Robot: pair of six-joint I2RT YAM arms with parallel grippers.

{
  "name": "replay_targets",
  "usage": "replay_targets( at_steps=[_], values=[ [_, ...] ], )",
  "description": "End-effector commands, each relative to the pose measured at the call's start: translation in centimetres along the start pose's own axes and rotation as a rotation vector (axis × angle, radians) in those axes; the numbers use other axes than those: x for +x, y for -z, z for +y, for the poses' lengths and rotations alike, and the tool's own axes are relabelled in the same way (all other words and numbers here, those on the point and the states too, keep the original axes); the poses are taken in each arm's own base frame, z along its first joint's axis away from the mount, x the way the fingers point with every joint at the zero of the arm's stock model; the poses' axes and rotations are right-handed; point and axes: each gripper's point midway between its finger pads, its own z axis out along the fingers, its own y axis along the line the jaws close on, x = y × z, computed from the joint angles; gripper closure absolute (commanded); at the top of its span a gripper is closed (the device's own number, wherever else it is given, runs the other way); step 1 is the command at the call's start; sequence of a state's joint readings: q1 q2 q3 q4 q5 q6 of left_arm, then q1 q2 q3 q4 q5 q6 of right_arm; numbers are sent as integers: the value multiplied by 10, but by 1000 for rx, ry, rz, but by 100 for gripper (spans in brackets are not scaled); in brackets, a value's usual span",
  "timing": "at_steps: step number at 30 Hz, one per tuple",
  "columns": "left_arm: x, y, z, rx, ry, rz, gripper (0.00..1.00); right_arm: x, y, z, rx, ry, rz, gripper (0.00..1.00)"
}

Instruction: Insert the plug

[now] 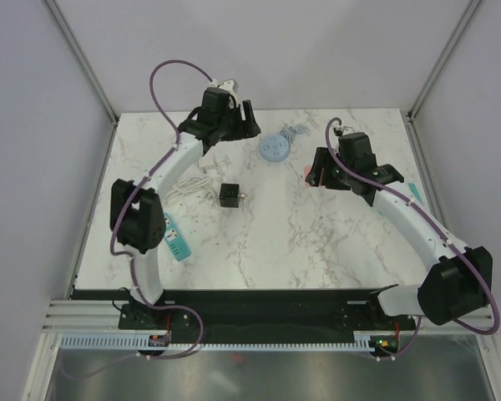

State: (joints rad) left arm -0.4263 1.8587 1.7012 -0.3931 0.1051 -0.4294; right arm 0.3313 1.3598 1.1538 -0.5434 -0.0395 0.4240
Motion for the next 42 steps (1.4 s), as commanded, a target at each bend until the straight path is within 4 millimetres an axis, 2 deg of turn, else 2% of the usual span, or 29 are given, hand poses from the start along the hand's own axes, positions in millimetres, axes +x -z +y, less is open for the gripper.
replay_targets(
  at_steps=[1, 4, 5, 7, 8, 9, 10, 11, 12, 13, 18, 21, 25, 29, 32, 33, 38, 42],
  values=[
    [-30, -47, 12, -18, 4, -70, 22, -21, 10, 35, -141, 0, -104, 100],
    [-29, -77, 20, -7, 3, -52, 22, -21, 9, 38, -154, 11, -107, 100],
    [-26, -95, 25, -9, -3, -45, 23, -21, 10, 39, -158, 13, -110, 100],
    [-40, -108, 26, -1, -11, -76, 23, -22, 9, 40, -163, 20, -116, 100],
    [-30, -124, 38, -19, -5, -58, 23, -22, 9, 40, -163, 21, -116, 100],
    [-30, -131, 40, -16, 7, -60, 23, -22, 8, 42, -172, 24, -117, 100],
    [-43, -133, 36, -2, 10, -91, 23, -20, 7, 42, -174, 25, -114, 100],
    [-44, -139, 40, -3, 18, -97, 23, -20, 6, 42, -175, 27, -115, 100],
    [-37, -153, 46, -6, 29, -97, 22, -19, 5, 43, -179, 30, -113, 100],
    [-43, -156, 47, -1, 33, -118, 22, -18, 5, 44, -185, 30, -109, 100],
    [-34, -188, 55, 19, 73, -159, 21, -16, 3, 47, -201, 39, -113, 100],
    [-36, -199, 56, 36, 77, -200, 21, -17, 3, 49, -210, 47, -113, 100],
    [-18, -221, 61, 57, 104, -185, 22, -19, 1, 51, -215, 52, -117, 100],
    [-1, -232, 49, 125, 129, -150, 23, -22, 1, 49, -201, 67, -132, 100],
    [4, -233, 34, 183, 119, -140, 24, -22, 2, 44, -184, 78, -141, 100],
    [2, -233, 30, 196, 113, -148, 24, -23, 6, 44, -187, 80, -149, 100],
    [19, -234, 5, 285, 114, -93, 24, -20, 15, 43, -193, 81, -165, 100],
    [33, -234, -3, 305, 137, -43, 26, -22, 24, 43, -198, 81, -183, 100]
  ],
)
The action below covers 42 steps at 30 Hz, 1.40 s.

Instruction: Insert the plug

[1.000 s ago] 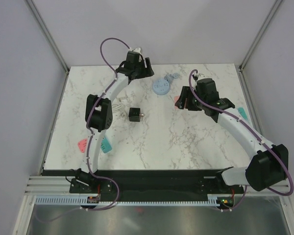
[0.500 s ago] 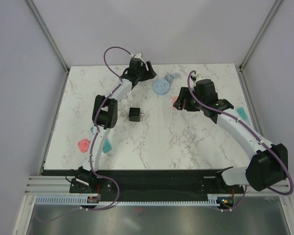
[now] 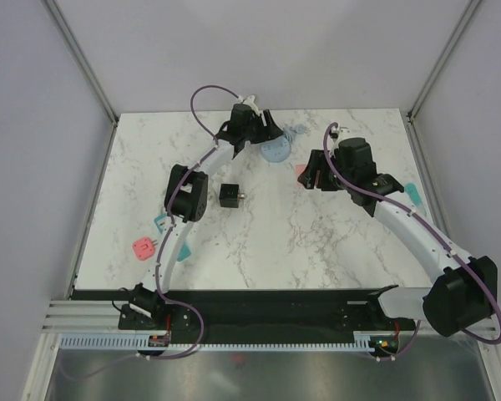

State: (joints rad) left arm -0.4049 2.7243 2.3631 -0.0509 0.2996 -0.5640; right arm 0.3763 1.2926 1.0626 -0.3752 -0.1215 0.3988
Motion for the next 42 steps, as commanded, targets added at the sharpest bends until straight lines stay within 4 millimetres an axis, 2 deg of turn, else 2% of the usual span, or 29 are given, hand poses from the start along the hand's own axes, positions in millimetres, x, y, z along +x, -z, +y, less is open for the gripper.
replay_targets(
  at_steps=[1, 5, 6, 7, 8, 9, 10, 11, 12, 14, 15, 17, 18, 22, 24, 26, 27, 29, 30, 33, 34, 35, 36, 37, 38, 39, 40, 41, 42],
  values=[
    [3, -1, -26, 84, 27, 25, 28, -24, 16, 11, -31, 22, -103, 100],
    [18, 7, -37, 87, 23, 90, 32, -26, 21, 5, 8, 27, -113, 100],
    [31, 9, -33, 77, 29, 120, 34, -26, 23, 3, 19, 31, -114, 100],
    [26, 17, -45, 86, 19, 118, 35, -26, 24, 0, 34, 32, -114, 100],
    [28, 20, -47, 82, 20, 127, 35, -25, 26, -4, 61, 32, -107, 100],
    [41, 23, -48, 76, 20, 157, 36, -25, 28, -6, 73, 34, -105, 100],
    [35, 30, -59, 87, 5, 149, 37, -27, 30, -7, 79, 38, -105, 100],
    [37, 33, -63, 88, 0, 155, 37, -23, 32, -12, 107, 37, -92, 100],
    [52, 35, -66, 83, -1, 185, 37, -24, 34, -15, 127, 36, -95, 100],
    [52, 44, -79, 91, -18, 184, 37, -24, 38, -16, 139, 38, -83, 100],
    [65, 45, -82, 82, -17, 206, 37, -25, 39, -17, 148, 39, -80, 100],
    [69, 51, -94, 91, -16, 215, 37, -24, 44, -20, 168, 43, -63, 100],
    [82, 53, -98, 92, -16, 241, 38, -24, 45, -21, 179, 43, -60, 100],
    [106, 61, -103, 57, 5, 275, 40, -24, 52, -23, 197, 44, -46, 100],
    [114, 68, -106, 50, 13, 293, 41, -23, 51, -23, 196, 53, -36, 100],
    [110, 77, -113, 49, 20, 284, 42, -27, 52, -24, 204, 61, -25, 100],
    [100, 90, -120, 50, 22, 267, 42, -25, 45, -28, 219, 69, 5, 100],
    [93, 105, -112, -9, 36, 249, 42, -37, 44, -23, 218, 71, 30, 100],
    [70, 124, -117, -40, 39, 206, 41, -41, 36, -22, 226, 80, 73, 100],
    [53, 158, -93, -146, 80, 186, 41, -42, 10, -28, 268, 80, 166, 100],
    [32, 181, -100, -156, 90, 136, 41, -54, 10, -24, 274, 71, 158, 100],
    [42, 194, -85, -195, 104, 149, 40, -47, -8, -28, 284, 69, 209, 100],
    [36, 206, -74, -227, 108, 129, 40, -64, -11, -22, 280, 64, 185, 100],
    [32, 219, -72, -239, 106, 114, 39, -60, -16, -25, 305, 55, 225, 100],
    [33, 238, -70, -248, 97, 108, 39, -52, -37, -33, 332, 47, 274, 100],
    [31, 249, -65, -267, 75, 98, 39, -67, -41, -29, 330, 38, 246, 100],
    [33, 258, -65, -274, 64, 97, 39, -66, -49, -29, 335, 23, 259, 100],
    [39, 273, -64, -279, 50, 99, 38, -57, -70, -35, 352, 9, 300, 100],
    [39, 280, -59, -297, 34, 90, 37, -73, -76, -29, 338, 3, 267, 100]
  ],
)
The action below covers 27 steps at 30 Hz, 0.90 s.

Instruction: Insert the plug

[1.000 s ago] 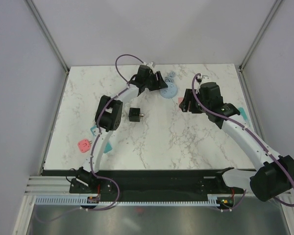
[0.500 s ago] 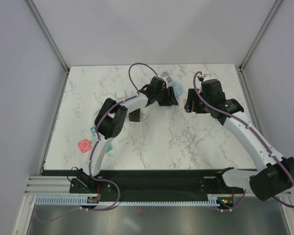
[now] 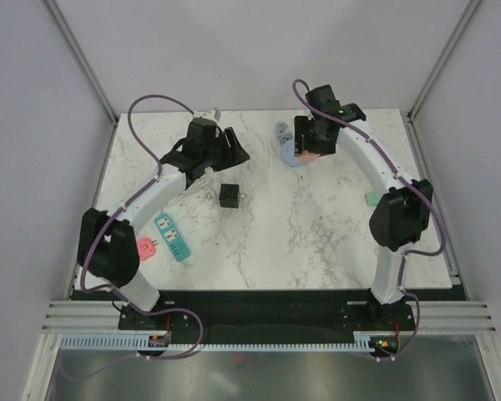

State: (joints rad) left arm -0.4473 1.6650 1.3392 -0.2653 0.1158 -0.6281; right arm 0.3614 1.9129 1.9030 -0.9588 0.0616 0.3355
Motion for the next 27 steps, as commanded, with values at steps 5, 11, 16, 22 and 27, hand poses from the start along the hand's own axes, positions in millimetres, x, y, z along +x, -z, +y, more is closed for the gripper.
replay_targets(
  at_steps=[5, 11, 16, 22, 27],
  values=[
    [11, 29, 24, -59, -73, -31, 34, -28, -46, 6, 46, -48, 23, 100],
    [-32, -28, -13, 56, -184, -37, 26, -41, -19, -22, 109, -50, -79, 100],
    [-59, -108, -26, 109, -198, -52, 28, -19, -2, -35, 71, -66, -115, 100],
    [-76, -171, -49, 246, -229, -93, 36, -5, 25, -25, -37, -49, -157, 100],
    [-62, -217, -43, 253, -311, -151, 36, -4, 37, -6, -160, -27, -175, 100]
  ],
)
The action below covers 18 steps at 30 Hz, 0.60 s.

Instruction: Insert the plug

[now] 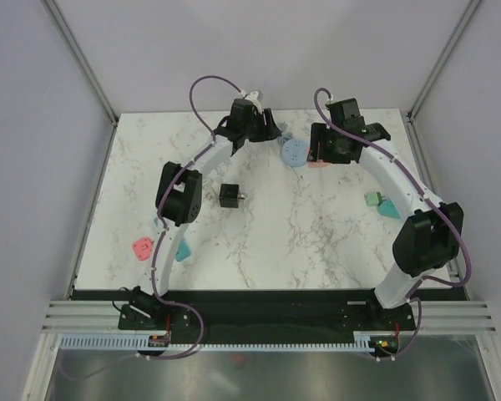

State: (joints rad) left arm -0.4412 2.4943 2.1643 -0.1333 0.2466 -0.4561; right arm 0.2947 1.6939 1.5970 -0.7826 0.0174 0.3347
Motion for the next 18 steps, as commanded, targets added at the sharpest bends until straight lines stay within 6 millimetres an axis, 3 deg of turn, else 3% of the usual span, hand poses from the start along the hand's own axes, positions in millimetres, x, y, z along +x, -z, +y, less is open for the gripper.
replay_targets(
  at_steps=[1, 6, 8, 14, 18],
  values=[
    [-27, -15, -24, 69, -150, -120, 35, -22, 19, 27, -142, 30, -103, 100],
    [-15, -40, -19, 35, -185, -160, 26, -27, 29, 39, -211, 23, -138, 100],
    [-23, -44, -21, 48, -164, -193, 25, -28, 34, 43, -241, 20, -150, 100],
    [-27, -54, -26, 69, -105, -234, 29, -31, 44, 44, -250, 37, -179, 100],
    [-19, -56, -26, 76, -29, -210, 40, -36, 53, 45, -259, 47, -208, 100]
  ],
)
